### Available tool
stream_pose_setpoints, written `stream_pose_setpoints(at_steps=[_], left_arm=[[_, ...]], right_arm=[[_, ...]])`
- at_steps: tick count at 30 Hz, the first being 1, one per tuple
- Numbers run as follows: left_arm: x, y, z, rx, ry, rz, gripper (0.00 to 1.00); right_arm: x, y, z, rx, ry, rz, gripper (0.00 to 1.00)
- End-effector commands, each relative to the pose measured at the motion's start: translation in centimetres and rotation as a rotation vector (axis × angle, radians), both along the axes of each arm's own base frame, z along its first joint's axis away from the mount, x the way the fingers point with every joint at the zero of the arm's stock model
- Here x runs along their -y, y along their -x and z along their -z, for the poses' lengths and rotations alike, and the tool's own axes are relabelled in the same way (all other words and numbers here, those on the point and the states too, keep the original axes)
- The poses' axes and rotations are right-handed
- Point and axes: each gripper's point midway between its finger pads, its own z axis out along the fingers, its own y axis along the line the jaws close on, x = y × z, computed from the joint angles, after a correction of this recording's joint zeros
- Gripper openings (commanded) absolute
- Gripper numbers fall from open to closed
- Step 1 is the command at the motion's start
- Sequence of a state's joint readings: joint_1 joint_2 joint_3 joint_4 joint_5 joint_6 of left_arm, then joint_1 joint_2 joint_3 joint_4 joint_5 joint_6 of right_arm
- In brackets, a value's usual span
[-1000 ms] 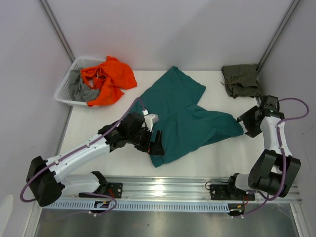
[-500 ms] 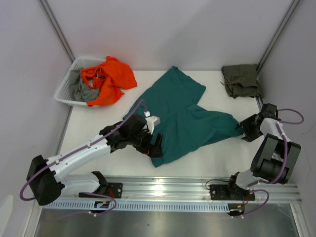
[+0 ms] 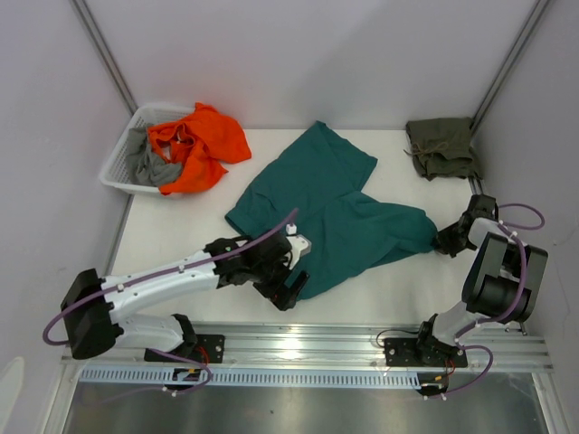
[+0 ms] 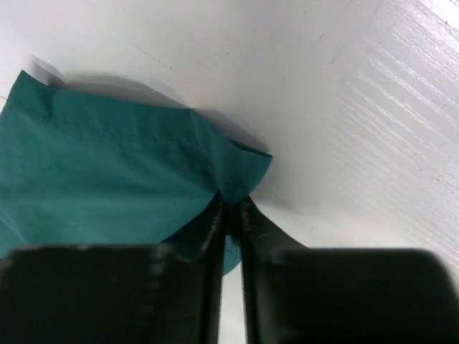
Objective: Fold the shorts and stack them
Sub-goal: Flatten the shorts out
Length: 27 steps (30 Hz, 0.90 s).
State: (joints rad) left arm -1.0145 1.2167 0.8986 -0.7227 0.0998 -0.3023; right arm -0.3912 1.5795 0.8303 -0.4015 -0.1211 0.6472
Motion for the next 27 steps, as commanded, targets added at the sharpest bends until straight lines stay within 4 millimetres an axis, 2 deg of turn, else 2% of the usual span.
stream_pose_setpoints(at_steps=[1,2,4,8,11,12,14,19,21,23,24,25,27], left_arm=[[0.9,-1.6,0.0,0.114,-0.071,0.019,0.99],[0.9,-2.1,0.1,0.143,-0.09,0.008,0.99],[1.3,-2.2,0.6,0.157,-0.103,0.017,0.98],[2.6,-1.6,1.6,0.172,-0.126,0.073,0.96],[2.5,-1.4,3.0,0.19,-0.203,0.096,0.96],[2.4,-2.0,2.9,0.217,-0.229,0.071,0.95],[2.2,-2.4,3.7,0.232,-0.279,0.056,0.92],[4.3,-3.0,3.8,0.256,-0.239,0.07,0.8],[4.2,-3.0,5.3,0.244,-0.302,0.08,0.78],[4.4,-3.0,6.0,0.246,-0.324,0.098,0.75],[4.6,-2.9,6.5,0.24,-0.33,0.109,0.71],[5.1,-2.9,6.6,0.239,-0.316,0.115,0.55],[5.6,-2.5,6.6,0.215,-0.3,0.12,0.35]], right_arm=[[0.9,-0.4,0.4,-0.003,0.057,0.016,0.1],[1.0,-0.1,0.4,-0.015,0.066,0.015,0.05],[1.7,0.0,-0.1,-0.023,0.114,0.016,0.0],[2.8,0.6,-1.4,-0.03,0.19,0.018,0.0],[3.0,0.4,-2.0,-0.021,0.204,0.01,0.0],[3.0,0.4,-2.0,-0.019,0.204,0.008,0.0],[2.8,0.2,-2.3,-0.008,0.201,0.004,0.0],[2.6,0.5,-2.1,-0.016,0.195,0.0,0.0],[2.6,0.5,-2.2,-0.012,0.197,-0.001,0.0],[2.6,0.5,-2.3,-0.009,0.198,0.0,0.0],[2.7,0.3,-2.4,-0.006,0.199,-0.002,0.0],[2.7,0.4,-2.4,-0.014,0.201,-0.003,0.0],[3.2,0.2,-3.0,-0.021,0.226,-0.006,0.0]])
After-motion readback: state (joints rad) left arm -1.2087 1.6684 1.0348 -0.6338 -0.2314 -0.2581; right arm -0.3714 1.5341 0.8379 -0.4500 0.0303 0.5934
